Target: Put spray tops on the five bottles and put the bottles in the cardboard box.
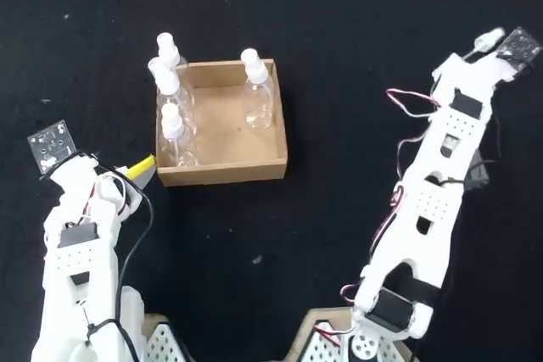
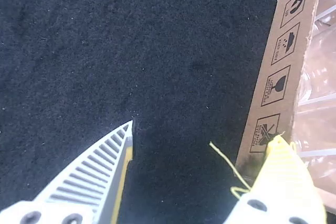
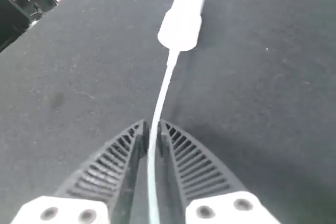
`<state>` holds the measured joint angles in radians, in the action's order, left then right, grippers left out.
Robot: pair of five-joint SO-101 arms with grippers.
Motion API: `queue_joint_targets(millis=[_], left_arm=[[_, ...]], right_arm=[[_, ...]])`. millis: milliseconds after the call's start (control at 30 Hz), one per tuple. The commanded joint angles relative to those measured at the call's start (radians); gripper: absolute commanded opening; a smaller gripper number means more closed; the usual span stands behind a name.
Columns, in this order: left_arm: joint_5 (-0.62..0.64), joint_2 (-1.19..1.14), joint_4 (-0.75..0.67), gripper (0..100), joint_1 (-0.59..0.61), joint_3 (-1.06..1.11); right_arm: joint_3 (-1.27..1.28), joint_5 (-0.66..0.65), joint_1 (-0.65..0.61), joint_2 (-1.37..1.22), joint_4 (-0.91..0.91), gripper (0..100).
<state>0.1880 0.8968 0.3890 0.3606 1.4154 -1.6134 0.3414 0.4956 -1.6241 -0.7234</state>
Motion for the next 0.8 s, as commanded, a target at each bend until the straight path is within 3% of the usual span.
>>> queue_joint_targets(millis=[0, 500, 767], left_arm=[[0.002, 0.028, -0.015, 29, -0.012, -0.008], [0.002, 0.028, -0.017, 29, -0.01, -0.01], [0.002, 0.028, -0.017, 29, -0.008, -0.01]], right_arm=[[-0.059, 0.003, 0.046, 0.079, -0.025, 0.9], [-0.058, -0.002, 0.109, 0.384, -0.434, 1.1], [-0.039, -0.324, 0.071, 0.415, -0.446, 5.4]])
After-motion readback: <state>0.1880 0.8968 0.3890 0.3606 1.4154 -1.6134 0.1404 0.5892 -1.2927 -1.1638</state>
